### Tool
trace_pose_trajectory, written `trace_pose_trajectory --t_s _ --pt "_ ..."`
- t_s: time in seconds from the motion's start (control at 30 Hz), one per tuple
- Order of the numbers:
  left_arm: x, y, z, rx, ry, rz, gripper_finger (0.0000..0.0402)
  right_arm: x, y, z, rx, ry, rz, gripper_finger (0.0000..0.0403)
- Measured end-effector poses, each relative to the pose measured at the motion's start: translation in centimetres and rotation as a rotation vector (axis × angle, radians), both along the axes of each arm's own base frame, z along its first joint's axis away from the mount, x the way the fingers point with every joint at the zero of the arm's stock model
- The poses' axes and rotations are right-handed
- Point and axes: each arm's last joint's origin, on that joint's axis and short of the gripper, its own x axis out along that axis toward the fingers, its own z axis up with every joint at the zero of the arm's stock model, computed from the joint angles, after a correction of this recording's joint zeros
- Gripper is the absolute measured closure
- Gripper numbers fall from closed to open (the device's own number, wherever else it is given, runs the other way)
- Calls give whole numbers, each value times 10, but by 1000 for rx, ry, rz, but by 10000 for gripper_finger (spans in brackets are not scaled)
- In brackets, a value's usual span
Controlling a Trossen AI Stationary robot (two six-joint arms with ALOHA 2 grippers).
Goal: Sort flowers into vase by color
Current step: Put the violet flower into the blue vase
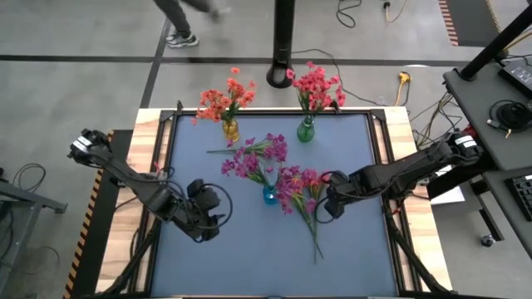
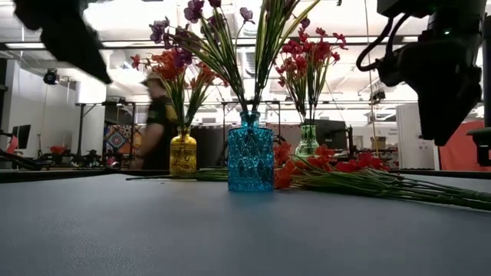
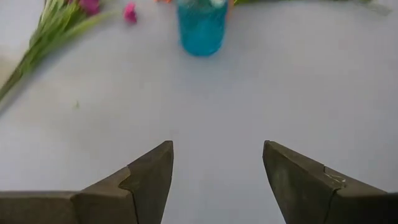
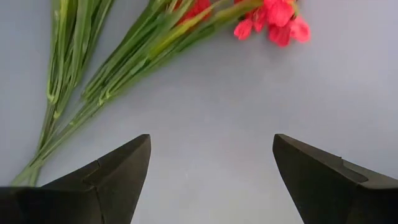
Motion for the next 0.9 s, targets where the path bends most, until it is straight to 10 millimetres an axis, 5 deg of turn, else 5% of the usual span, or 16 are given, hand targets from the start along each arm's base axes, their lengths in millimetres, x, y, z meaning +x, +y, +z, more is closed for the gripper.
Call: trace_pose_trajectory --t_s 0.17,0.4,0.6,0.9 --pt "-3 2 -24 6 -14 8 171 0 1 0 -16 -12 -8 74" --pt "-5 20 -43 339 -23 -29 171 0 3 0 -19 -12 7 74" --pt "5 44 -53 424 5 11 171 0 3 0 -42 -24 5 74" --pt "-1 86 -99 508 25 27 171 1 2 1 -60 -37 11 74"
